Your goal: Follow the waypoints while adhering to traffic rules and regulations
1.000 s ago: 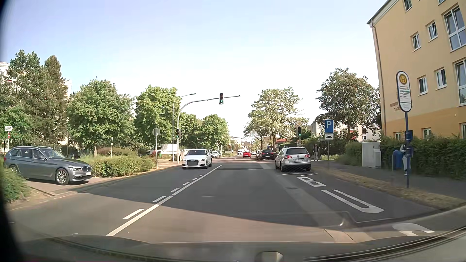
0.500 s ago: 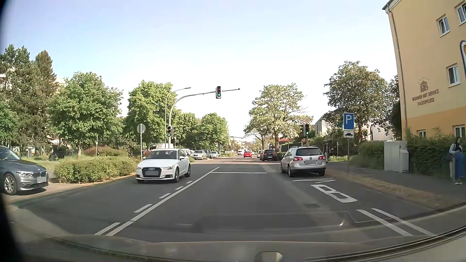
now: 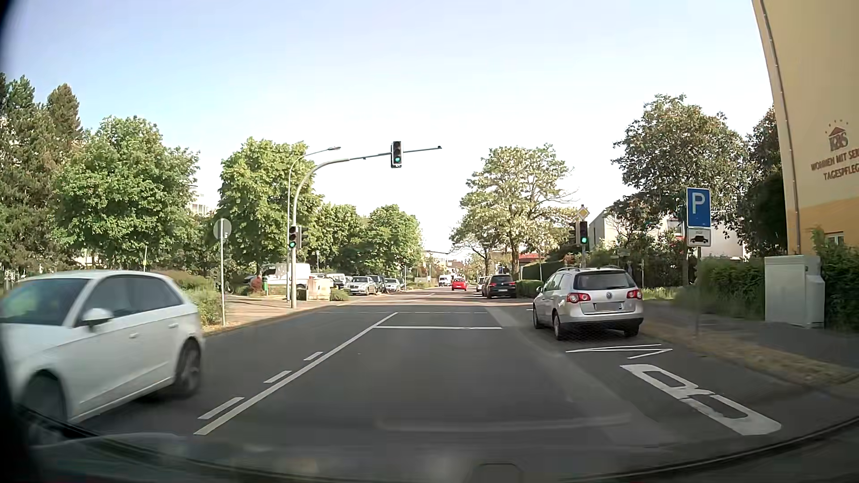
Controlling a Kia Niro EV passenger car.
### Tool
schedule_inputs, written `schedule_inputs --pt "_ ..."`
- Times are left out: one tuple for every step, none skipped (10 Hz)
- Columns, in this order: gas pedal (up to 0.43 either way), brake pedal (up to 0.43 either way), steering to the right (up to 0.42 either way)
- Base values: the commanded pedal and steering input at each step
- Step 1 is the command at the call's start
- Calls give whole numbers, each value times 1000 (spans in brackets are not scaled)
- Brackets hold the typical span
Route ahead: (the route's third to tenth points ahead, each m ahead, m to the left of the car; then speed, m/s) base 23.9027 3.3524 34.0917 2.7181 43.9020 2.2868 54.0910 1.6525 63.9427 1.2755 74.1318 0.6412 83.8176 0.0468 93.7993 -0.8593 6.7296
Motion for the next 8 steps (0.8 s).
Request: schedule_inputs --pt "28 30 -2" --pt "28 24 -3" --pt "28 30 -2" --pt "28 24 -3" --pt "28 30 -3" --pt "28 30 -3" --pt "28 30 -2" --pt "28 30 -3"
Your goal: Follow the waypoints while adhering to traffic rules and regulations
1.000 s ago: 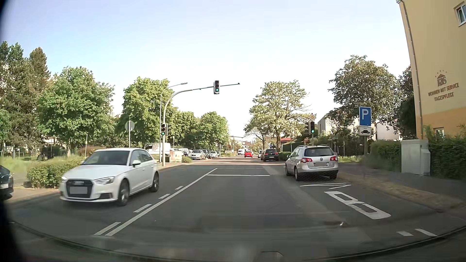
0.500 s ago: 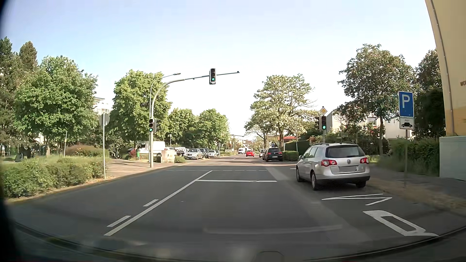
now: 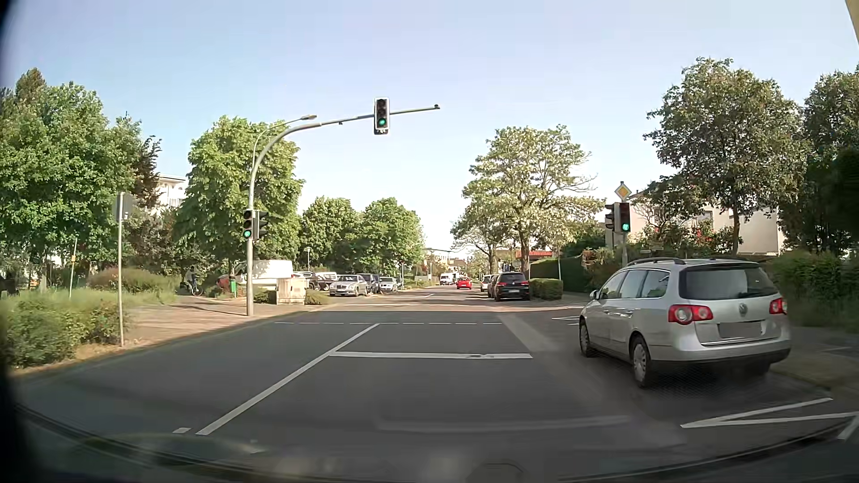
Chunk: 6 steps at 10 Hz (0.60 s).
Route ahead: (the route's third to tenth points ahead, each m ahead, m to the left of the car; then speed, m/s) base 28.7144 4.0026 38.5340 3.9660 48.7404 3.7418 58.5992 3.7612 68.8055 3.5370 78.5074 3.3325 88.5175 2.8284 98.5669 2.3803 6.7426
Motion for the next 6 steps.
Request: schedule_inputs --pt "28 30 -3" --pt "39 24 -3" --pt "39 30 -1" --pt "39 30 -1" --pt "39 30 -2" --pt "39 24 -2"
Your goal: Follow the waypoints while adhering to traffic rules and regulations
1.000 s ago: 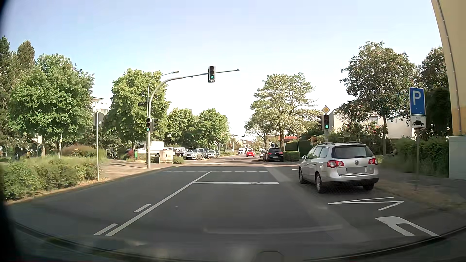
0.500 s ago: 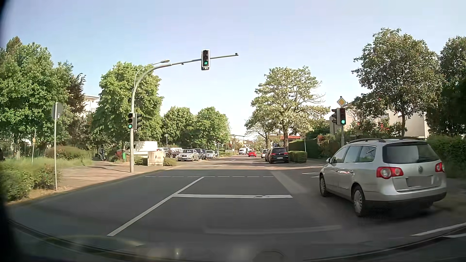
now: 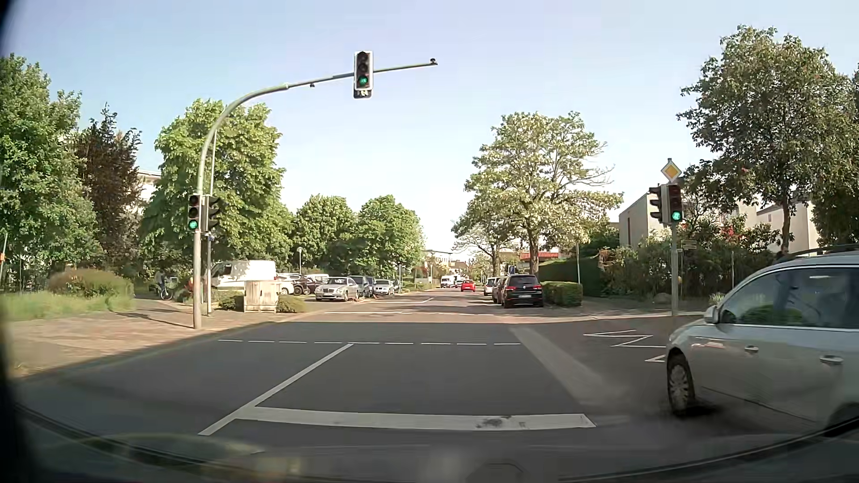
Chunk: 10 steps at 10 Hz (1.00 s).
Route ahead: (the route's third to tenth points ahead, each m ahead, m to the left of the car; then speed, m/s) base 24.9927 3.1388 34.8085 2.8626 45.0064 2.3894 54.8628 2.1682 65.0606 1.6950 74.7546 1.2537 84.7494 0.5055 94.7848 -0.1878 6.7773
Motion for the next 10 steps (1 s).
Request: schedule_inputs --pt "39 30 -2" --pt "39 24 -2" --pt "39 30 -1" --pt "39 30 -2" --pt "39 24 -2" --pt "39 30 -2" --pt "39 30 -2" --pt "39 30 -2" --pt "39 30 -2" --pt "39 30 -2"
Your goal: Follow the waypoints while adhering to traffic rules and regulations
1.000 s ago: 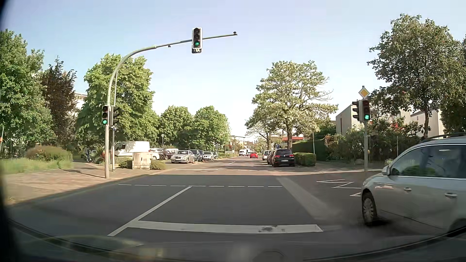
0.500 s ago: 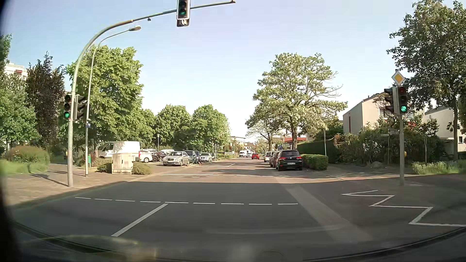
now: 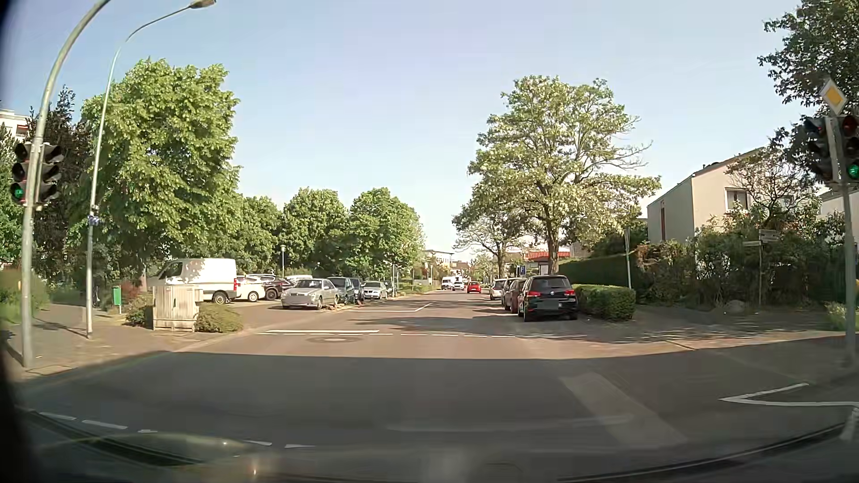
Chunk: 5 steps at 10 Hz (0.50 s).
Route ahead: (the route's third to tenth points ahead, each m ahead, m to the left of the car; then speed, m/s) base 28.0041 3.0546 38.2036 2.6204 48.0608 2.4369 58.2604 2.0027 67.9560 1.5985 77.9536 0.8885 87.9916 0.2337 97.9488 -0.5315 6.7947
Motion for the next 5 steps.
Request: schedule_inputs --pt "39 24 -2" --pt "39 30 -2" --pt "39 30 -2" --pt "39 30 -2" --pt "39 30 -2"
